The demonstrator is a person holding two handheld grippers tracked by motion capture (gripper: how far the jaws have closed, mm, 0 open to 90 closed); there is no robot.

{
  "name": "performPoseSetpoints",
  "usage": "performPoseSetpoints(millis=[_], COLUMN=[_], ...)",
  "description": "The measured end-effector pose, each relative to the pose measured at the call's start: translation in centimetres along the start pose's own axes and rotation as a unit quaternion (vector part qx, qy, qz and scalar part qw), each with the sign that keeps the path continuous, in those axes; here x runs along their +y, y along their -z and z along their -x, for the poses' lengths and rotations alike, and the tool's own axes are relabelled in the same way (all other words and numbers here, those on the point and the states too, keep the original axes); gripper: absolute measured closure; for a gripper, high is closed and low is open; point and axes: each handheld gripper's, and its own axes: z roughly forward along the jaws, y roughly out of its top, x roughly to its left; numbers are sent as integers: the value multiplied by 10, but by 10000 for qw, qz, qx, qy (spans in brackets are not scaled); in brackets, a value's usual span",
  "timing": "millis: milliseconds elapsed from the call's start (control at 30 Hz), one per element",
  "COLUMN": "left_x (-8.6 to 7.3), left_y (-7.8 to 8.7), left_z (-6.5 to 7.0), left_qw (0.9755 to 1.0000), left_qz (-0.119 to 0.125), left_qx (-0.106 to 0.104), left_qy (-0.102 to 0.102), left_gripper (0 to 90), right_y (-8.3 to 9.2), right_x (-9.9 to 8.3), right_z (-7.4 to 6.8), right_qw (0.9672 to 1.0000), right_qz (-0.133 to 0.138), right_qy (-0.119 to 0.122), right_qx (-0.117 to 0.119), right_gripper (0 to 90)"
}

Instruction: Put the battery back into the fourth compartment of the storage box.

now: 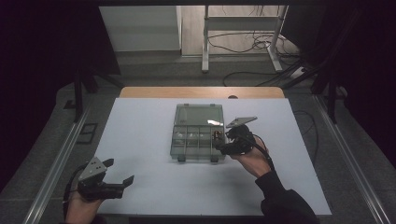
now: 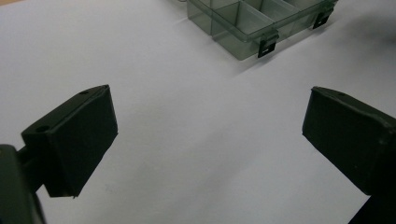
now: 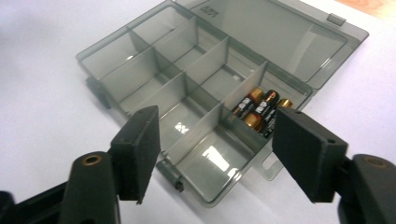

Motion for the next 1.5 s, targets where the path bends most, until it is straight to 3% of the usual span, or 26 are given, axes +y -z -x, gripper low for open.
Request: performPoseSetpoints(millis=[433, 933, 1500], left_x=[0, 0, 0], left_y=[0, 1, 1], left_z=[0, 0, 1], left_qw=[10000, 10000, 10000], left_qz=[-3, 45, 41], left_qx=[-9, -23, -25], left_qy=[-1, 12, -2], left_gripper=[37, 37, 37], right_y=[18, 40, 63], right_x=[-11, -26, -52], right_z=[-13, -22, -29], right_qw=[9997, 9988, 9989], right_qz=[102, 296, 324], right_qy=[197, 371, 306], right_qx=[72, -113, -130], right_gripper=[241, 166, 110])
